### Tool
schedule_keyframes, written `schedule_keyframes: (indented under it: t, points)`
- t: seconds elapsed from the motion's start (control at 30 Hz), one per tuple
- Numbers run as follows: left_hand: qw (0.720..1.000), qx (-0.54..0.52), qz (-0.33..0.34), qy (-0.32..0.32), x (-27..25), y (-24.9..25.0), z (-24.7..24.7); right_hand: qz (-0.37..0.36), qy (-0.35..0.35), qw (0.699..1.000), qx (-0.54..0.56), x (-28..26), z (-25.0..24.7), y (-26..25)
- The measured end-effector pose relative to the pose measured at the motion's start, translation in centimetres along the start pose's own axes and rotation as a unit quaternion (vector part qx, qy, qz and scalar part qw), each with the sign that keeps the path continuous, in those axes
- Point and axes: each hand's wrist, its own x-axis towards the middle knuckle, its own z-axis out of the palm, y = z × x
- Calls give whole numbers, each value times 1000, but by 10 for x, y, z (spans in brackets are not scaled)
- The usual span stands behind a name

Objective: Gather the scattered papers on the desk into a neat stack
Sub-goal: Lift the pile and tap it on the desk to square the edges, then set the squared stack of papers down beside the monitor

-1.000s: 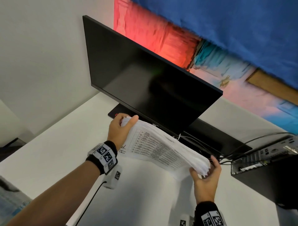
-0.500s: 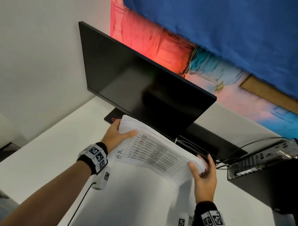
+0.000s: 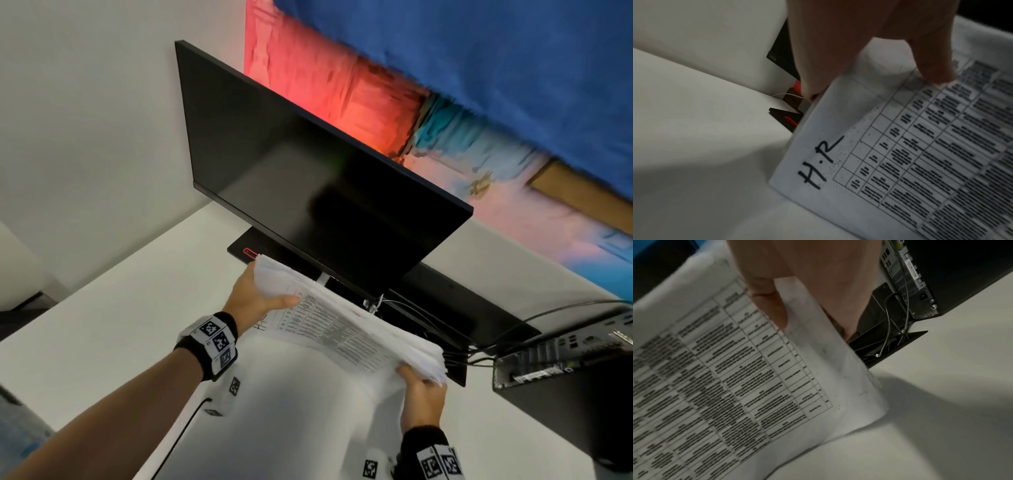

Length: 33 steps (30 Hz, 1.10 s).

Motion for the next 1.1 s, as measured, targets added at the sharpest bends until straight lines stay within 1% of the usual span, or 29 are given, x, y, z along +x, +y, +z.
schedule_keyframes:
  t: [0.07,0.1,0.2,0.23,0.33,0.4,0.47,0.53,0.6,0.67,0.73,0.8,0.87,0.93,0.97,1.03,1.1]
  points:
    - [1000,-10,-10,-22,-1,-4,6,4,-10,1000,0,-2,1,-4]
    - [999,-24,-14,-19,-1,-5,8,3,-16,1000,0,-4,1,-6]
    - [999,-45,-17,18,2,-5,10,10,-24,1000,5,-4,-3,-9]
    - [999,-45,-15,17,3,-6,9,15,-28,999,0,-4,-4,-8]
    - [998,-40,-26,-28,6,-8,11,42,-41,998,-12,-3,-4,-4]
    - [998,-41,-29,-27,7,-6,11,45,-48,998,-17,-2,-6,-3]
    - [999,-35,-22,-17,7,-3,8,31,-58,998,-20,-3,-10,-8]
    - [1000,-20,-10,-22,5,5,3,3,-56,998,-26,-8,-15,-18]
    - [999,1,21,-31,1,19,-4,-69,-46,995,-55,-14,-21,-33]
    - [996,35,70,-42,-4,40,-10,-151,-58,979,-123,-20,-23,-49]
    - [987,65,132,-67,-11,65,-17,-217,-100,950,-203,-26,-21,-62]
    - [970,107,197,-90,-18,91,-22,-272,-150,908,-280,-34,-12,-76]
    - [945,164,263,-105,-23,115,-27,-301,-198,872,-330,-44,-3,-87]
    - [923,195,312,-111,-25,135,-36,-318,-235,849,-351,-55,5,-93]
    - [920,196,322,-108,-25,142,-40,-329,-245,841,-351,-61,9,-93]
    - [925,185,319,-97,-25,151,-49,-357,-240,840,-331,-74,20,-93]
    - [935,163,308,-70,-23,150,-56,-369,-219,854,-295,-83,34,-92]
